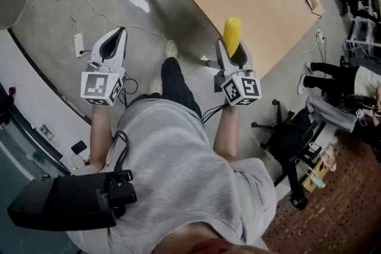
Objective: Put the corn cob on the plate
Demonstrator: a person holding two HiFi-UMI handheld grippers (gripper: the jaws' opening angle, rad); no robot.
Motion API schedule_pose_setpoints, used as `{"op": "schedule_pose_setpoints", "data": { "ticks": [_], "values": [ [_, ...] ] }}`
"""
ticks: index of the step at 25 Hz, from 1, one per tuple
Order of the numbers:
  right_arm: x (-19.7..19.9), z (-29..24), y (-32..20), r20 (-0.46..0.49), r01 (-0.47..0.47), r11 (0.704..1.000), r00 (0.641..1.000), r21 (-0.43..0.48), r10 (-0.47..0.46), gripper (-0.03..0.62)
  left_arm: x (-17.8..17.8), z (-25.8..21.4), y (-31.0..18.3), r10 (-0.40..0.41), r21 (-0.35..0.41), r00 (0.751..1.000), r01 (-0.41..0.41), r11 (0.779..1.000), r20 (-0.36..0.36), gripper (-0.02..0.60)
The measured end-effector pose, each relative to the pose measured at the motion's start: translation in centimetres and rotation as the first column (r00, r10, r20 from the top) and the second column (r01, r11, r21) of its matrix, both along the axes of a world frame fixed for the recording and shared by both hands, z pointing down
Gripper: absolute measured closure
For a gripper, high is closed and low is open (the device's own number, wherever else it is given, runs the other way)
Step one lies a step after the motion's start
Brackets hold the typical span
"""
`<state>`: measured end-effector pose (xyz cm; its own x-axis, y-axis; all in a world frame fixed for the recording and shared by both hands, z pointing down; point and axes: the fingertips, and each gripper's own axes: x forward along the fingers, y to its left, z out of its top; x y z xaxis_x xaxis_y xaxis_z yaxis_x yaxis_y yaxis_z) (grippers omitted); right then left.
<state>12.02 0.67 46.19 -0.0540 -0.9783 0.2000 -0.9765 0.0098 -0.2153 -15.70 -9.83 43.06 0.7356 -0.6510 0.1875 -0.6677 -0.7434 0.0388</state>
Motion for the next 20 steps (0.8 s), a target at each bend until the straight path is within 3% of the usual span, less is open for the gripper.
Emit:
{"op": "schedule_pose_setpoints", "data": {
  "ticks": [11, 20],
  "values": [
    [6.0, 2.7, -8.1, 0.03, 0.009, 0.999, 1.0, -0.031, -0.008, 0.349, 6.5, 0.7, -6.9, 0.005, -0.018, 0.999, -0.004, 1.0, 0.04, 0.561],
    [8.8, 4.6, -12.7, 0.04, 0.029, 0.997, 0.999, -0.073, -0.026, 0.349, 9.5, 2.1, -10.7, -0.005, -0.056, 0.998, 0.008, 0.998, 0.061, 0.561]
  ]
}}
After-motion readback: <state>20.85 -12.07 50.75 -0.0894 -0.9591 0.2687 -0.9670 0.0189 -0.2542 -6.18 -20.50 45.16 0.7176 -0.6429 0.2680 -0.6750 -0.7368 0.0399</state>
